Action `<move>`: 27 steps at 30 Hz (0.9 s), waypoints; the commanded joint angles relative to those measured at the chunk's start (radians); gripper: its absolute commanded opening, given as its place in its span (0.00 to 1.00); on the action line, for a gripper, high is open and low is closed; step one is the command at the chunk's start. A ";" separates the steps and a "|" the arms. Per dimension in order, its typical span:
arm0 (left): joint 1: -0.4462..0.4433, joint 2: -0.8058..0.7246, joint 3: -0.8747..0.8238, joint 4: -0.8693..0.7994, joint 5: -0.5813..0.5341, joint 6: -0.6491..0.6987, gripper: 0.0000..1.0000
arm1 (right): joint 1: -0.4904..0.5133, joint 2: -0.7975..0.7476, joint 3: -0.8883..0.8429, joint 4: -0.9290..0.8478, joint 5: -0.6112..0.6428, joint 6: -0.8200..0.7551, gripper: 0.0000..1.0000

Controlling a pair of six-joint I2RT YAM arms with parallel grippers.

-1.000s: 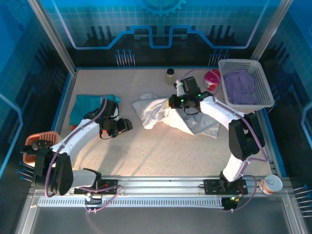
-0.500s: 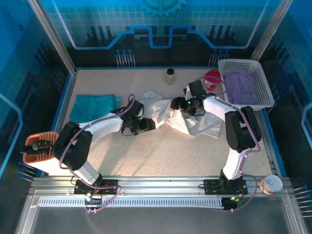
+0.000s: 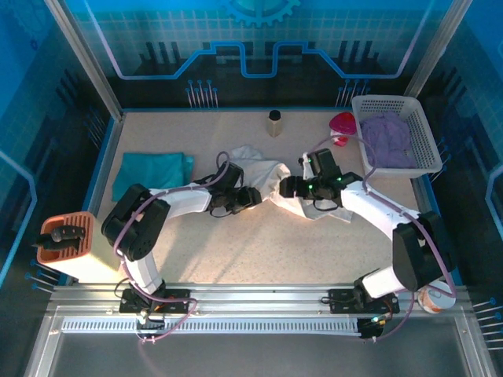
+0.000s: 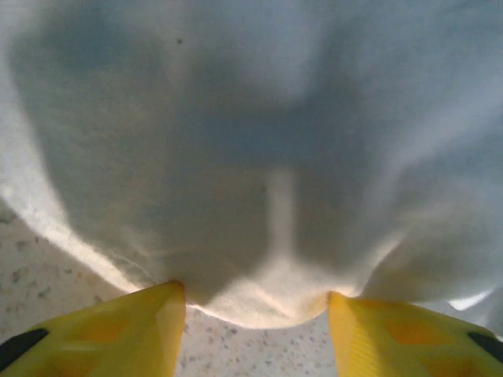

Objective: Fold and stack the t-shirts

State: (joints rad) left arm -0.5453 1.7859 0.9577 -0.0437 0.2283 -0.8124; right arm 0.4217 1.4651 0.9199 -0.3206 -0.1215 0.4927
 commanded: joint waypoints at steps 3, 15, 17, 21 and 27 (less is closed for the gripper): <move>-0.003 0.050 0.045 0.017 -0.025 -0.008 0.42 | 0.042 0.055 -0.023 0.022 0.062 -0.048 0.78; 0.001 -0.064 0.177 -0.305 -0.160 0.165 0.00 | 0.119 0.178 0.002 0.024 0.123 -0.055 0.40; 0.008 -0.096 0.219 -0.407 -0.169 0.215 0.00 | 0.128 0.168 -0.003 0.021 0.139 -0.061 0.23; 0.041 -0.173 0.327 -0.632 -0.187 0.315 0.00 | 0.134 0.104 -0.020 0.006 0.131 -0.100 0.01; 0.101 -0.236 0.511 -0.912 -0.193 0.449 0.00 | 0.134 -0.022 -0.034 -0.045 0.012 -0.213 0.00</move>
State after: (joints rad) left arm -0.4656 1.5864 1.4029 -0.7326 0.0544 -0.4725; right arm 0.5434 1.5082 0.8955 -0.3279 -0.0341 0.3565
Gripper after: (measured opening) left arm 0.059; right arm 0.050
